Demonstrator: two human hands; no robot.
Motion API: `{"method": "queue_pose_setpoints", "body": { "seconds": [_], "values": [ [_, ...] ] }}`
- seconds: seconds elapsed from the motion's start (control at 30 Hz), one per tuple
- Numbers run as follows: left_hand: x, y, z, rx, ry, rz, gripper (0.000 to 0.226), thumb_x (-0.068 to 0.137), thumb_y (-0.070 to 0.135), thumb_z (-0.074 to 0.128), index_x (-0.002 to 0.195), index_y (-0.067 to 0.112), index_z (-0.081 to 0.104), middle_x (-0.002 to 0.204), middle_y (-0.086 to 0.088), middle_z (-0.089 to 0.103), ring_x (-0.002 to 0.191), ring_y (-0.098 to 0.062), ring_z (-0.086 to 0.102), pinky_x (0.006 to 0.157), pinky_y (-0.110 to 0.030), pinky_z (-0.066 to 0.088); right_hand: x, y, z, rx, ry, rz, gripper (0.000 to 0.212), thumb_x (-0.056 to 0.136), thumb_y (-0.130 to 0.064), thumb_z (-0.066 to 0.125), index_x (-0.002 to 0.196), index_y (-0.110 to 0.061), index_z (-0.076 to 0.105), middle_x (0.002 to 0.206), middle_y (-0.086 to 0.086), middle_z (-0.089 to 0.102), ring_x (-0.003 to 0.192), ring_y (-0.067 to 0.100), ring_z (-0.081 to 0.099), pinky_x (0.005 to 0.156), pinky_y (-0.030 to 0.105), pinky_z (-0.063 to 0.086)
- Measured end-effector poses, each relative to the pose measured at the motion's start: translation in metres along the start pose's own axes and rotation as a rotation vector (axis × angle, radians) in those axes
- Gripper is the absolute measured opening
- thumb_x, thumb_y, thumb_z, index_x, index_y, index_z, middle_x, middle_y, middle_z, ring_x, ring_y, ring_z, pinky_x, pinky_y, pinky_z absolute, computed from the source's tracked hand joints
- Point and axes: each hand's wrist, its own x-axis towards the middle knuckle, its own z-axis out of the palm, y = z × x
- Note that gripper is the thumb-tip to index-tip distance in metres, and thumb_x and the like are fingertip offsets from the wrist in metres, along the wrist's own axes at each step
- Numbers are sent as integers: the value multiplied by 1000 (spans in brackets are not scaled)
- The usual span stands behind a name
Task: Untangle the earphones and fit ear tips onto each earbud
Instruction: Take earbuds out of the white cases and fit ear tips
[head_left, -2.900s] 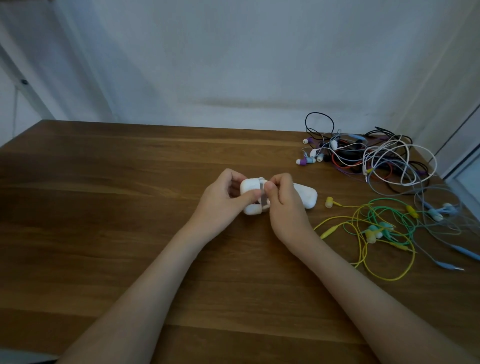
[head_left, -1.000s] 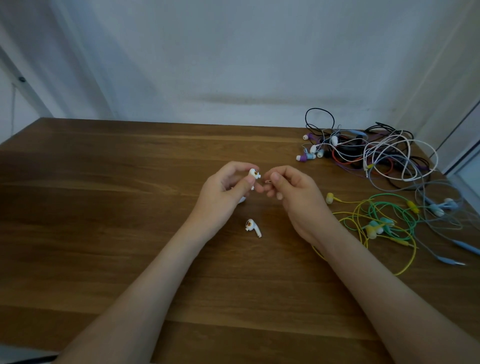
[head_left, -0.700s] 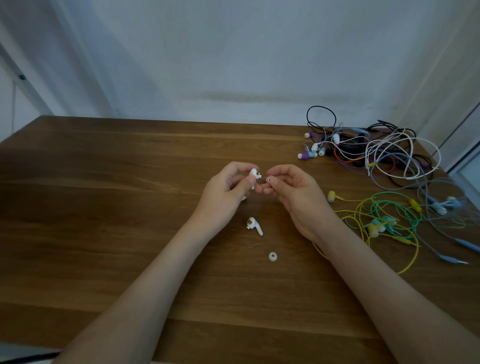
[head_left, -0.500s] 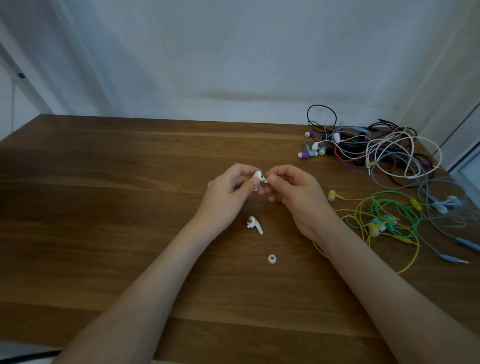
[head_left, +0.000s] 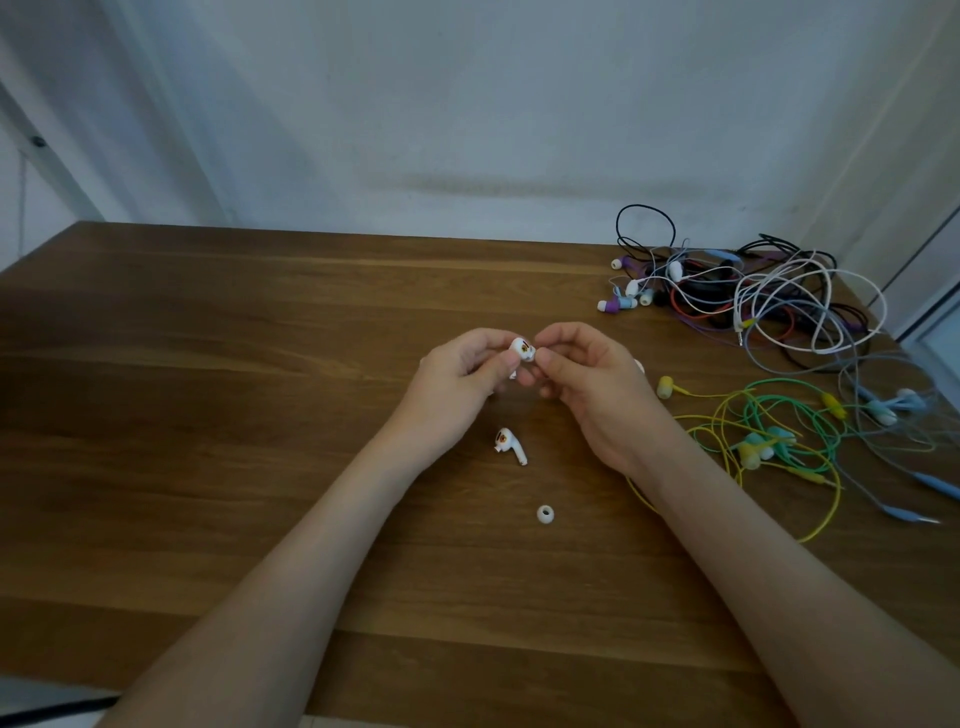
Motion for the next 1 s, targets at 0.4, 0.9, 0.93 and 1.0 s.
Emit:
{"method": "queue_pose_setpoints", "body": {
  "seconds": [0.4,0.9,0.93,1.0],
  "values": [
    [-1,8,-2,-136,-3,-5,17,97,17,52,109,19,65,75,11,70,70,4,60,71,-14,47,3,1,1,84,78,13,21,89,4,56,94,-15,49,83,5,64,72,14,58,62,26,45],
    [-1,7,-1,-3,-5,-24,11,96,22,55,100,21,65,71,12,69,68,4,58,74,-23,43,0,0,1,183,48,28,28,87,10,54,93,-13,38,79,8,61,70,14,57,66,25,49],
    [-1,7,-2,5,-6,-17,10,96,22,55,98,22,65,72,12,70,70,4,58,75,-24,43,0,1,2,185,56,24,29,87,10,54,94,-13,38,77,6,61,69,14,58,66,25,49],
    [-2,6,-2,9,-2,-3,10,96,22,55,96,22,64,75,11,71,74,1,61,76,-27,45,0,0,4,172,79,6,29,87,10,55,95,-13,38,72,4,63,68,13,59,66,25,49]
  ]
}}
